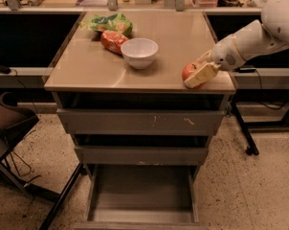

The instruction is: Place apple into bottom drawer

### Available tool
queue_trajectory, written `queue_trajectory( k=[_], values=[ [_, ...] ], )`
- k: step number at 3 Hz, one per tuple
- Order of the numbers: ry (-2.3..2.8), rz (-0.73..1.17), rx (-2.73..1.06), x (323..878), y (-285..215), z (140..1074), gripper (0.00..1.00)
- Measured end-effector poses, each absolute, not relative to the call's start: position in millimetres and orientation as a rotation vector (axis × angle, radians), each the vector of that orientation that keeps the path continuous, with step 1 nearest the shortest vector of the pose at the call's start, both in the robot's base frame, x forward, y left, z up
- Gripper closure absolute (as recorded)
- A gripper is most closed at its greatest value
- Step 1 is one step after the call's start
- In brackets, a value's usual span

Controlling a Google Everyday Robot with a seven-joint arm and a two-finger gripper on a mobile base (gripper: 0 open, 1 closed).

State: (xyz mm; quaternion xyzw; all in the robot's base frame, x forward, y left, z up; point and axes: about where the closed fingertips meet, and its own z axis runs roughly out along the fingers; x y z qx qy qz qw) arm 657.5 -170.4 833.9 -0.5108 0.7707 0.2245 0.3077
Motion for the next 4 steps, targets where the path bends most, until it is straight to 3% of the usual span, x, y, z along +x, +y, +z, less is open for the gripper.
queue_trajectory(
  k=[2,3,4],
  values=[
    [2.046,0.592,-1.369,653,-167,831,1.00],
    [2.014,0.564,-1.345,615,-170,860,1.00],
    [1.986,0.528,-1.258,538,-167,916,1.00]
  ],
)
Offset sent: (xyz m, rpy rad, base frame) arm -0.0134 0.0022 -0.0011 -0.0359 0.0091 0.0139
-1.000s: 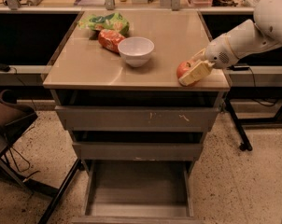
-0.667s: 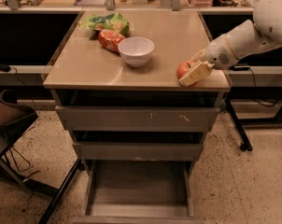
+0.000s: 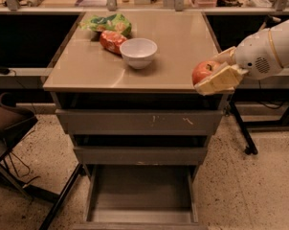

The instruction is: Place apple into bottom drawer

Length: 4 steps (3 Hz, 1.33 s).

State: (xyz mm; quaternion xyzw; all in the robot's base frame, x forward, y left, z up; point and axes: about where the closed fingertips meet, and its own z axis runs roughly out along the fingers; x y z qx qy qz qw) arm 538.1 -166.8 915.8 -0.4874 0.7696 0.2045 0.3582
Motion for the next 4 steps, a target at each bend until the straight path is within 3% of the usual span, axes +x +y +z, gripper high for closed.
queue_trajectory(
  k=[1,2,4],
  values=[
    [2.044,0.492,-1.229,500,-184,913,1.00],
    [2.045,0.494,-1.229,500,-184,912,1.00],
    [2.032,0.562,-1.228,466,-158,843,1.00]
  ],
)
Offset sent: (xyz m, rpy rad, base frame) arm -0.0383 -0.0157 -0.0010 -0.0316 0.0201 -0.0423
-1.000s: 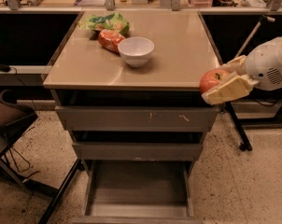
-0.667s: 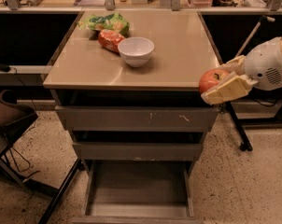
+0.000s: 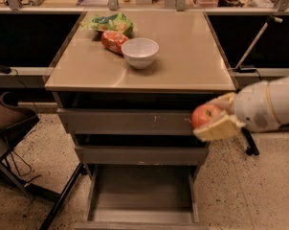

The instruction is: Place apple into bottom drawer

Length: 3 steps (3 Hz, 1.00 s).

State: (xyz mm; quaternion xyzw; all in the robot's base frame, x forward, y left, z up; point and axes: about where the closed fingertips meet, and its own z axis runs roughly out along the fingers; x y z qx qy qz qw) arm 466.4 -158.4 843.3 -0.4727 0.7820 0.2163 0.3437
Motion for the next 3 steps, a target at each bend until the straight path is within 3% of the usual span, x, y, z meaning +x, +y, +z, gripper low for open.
queue_trajectory(
  k=[1,3],
  values=[
    [2.089,0.632,-1.229,413,-153,782,1.00],
    [2.143,0.686,-1.247,386,-147,751,1.00]
  ],
)
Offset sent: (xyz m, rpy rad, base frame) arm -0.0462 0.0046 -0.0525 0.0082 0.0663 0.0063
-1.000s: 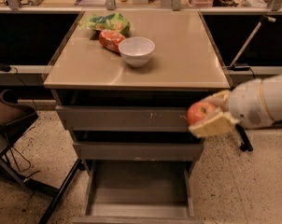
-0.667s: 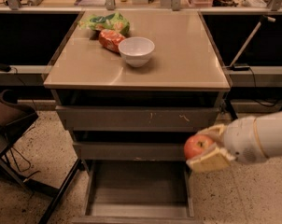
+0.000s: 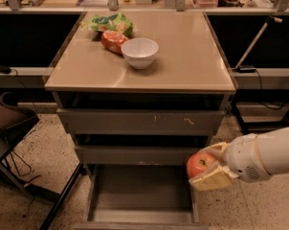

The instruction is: Place apple into bottom drawer

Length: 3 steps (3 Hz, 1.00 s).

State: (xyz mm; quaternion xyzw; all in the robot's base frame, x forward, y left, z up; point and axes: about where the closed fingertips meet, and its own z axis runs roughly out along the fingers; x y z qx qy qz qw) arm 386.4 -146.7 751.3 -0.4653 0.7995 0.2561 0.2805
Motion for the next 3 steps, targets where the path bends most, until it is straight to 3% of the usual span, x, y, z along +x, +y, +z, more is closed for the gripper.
queue_trajectory(
  k=[1,2,3],
  values=[
    [2.132,0.659,-1.239,395,-143,720,1.00],
    [2.097,0.676,-1.297,406,-118,630,1.00],
    [2.094,0.652,-1.229,422,-119,613,1.00]
  ],
)
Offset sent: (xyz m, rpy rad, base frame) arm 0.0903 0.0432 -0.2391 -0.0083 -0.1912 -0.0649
